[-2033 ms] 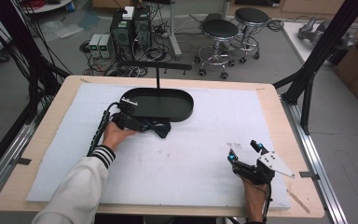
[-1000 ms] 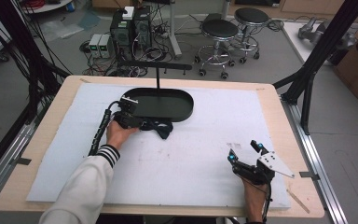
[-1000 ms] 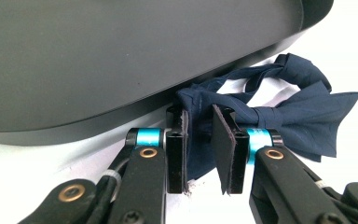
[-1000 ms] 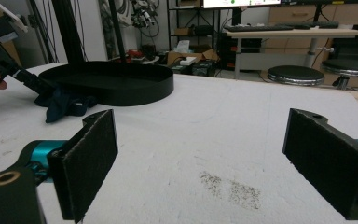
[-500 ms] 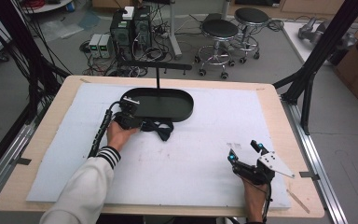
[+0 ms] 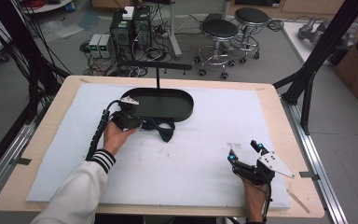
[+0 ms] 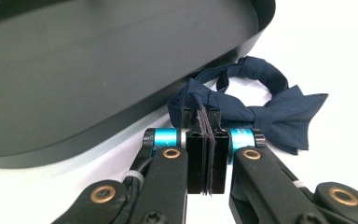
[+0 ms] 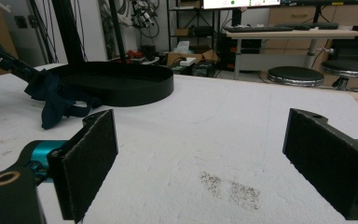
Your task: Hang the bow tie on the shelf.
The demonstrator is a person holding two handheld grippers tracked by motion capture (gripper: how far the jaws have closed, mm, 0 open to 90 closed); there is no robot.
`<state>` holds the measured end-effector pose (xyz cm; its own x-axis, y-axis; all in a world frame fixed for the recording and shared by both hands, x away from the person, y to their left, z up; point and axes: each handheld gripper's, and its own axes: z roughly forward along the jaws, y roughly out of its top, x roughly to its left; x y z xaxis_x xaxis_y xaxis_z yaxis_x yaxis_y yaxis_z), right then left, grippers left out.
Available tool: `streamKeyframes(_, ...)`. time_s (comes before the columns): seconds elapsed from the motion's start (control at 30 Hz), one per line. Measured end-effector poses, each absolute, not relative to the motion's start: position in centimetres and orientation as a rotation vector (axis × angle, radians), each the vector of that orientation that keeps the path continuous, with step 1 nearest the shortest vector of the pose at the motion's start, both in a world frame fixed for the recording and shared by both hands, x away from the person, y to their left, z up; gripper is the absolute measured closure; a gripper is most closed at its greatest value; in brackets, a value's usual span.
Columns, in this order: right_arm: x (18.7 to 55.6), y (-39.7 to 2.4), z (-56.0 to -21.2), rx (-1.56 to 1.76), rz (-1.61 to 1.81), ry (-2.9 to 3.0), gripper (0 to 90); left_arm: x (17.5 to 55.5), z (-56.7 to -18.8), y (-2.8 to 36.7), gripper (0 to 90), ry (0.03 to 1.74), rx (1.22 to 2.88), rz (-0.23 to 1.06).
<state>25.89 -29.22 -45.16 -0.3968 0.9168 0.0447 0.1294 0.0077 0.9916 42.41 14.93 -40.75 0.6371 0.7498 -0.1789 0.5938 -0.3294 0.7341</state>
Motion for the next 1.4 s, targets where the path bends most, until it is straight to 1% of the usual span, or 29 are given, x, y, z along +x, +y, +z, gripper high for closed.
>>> streamKeyframes(0.13, 25.9, -29.2, -45.2, 1.091, 1.457, 1.598, 9.2, 42.1, -40.3, 15.1, 88.7, 1.024, 2.020, 0.258)
streamKeyframes(0.27, 25.9, -29.2, -45.2, 1.093, 1.458, 1.597, 9.2, 41.5, -39.6, 15.0, 88.7, 1.005, 1.973, 0.244)
streamKeyframes(0.5, 25.9, -29.2, -45.2, 1.087, 1.457, 1.597, 9.2, 40.8, -38.9, 14.8, 88.7, 0.955, 1.950, 0.272)
streamKeyframes(0.83, 25.9, -29.2, -45.2, 1.090, 1.461, 1.594, 9.2, 40.3, -37.5, 15.7, 88.8, 0.917, 1.849, 0.328)
streamKeyframes(0.93, 25.9, -29.3, -45.2, 1.087, 1.456, 1.596, 9.2, 40.2, -37.2, 16.1, 88.8, 0.912, 1.835, 0.305)
streamKeyframes(1.23, 25.9, -29.2, -45.2, 1.085, 1.453, 1.596, 9.2, 39.6, -36.1, 16.5, 88.9, 0.865, 1.783, 0.358)
streamKeyframes(1.4, 25.9, -29.2, -45.2, 1.089, 1.455, 1.597, 9.2, 39.7, -35.4, 17.0, 88.9, 0.856, 1.754, 0.367)
